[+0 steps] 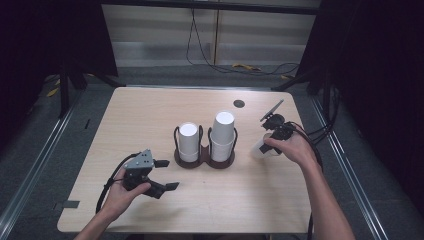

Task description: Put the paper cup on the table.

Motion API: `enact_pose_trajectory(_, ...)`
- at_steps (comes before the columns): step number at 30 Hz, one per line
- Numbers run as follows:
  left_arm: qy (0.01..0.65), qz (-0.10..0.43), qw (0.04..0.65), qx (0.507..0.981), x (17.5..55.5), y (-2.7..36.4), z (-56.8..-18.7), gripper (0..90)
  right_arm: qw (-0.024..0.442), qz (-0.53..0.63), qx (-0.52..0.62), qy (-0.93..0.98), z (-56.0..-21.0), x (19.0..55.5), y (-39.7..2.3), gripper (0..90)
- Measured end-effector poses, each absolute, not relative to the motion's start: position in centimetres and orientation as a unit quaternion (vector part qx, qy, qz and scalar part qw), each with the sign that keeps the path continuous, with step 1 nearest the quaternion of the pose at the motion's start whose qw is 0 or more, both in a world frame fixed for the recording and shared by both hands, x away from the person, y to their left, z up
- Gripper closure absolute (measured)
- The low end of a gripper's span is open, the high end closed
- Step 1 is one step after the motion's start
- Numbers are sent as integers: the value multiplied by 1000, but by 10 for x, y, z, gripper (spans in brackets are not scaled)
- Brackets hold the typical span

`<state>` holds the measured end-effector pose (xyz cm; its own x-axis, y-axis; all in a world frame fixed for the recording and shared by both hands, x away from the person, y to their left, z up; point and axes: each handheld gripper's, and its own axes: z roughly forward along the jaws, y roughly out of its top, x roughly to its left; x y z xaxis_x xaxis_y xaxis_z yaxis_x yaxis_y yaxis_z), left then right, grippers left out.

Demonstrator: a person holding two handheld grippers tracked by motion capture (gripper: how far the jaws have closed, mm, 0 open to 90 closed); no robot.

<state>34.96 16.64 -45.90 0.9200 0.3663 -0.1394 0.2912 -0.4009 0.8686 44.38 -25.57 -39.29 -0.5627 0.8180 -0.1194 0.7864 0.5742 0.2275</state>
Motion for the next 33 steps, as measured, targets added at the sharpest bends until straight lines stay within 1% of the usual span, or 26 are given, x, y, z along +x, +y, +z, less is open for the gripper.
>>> enact_pose_trajectory(2,195,38,508,838,350,167,-459,158,98,59,453,884,-396,446,-253,237)
enact_pose_trajectory(8,196,38,507,838,351,168,-460,158,108,56,443,888,-398,450,-245,220)
enact_pose_trajectory(17,197,38,509,837,351,168,-460,158,120,93,458,876,-408,459,-243,181)
enact_pose_trajectory(24,199,37,508,837,351,169,-461,158,102,119,473,867,-414,460,-243,173)
enact_pose_trajectory(33,200,37,504,840,352,169,-462,158,101,145,483,858,-419,455,-248,167)
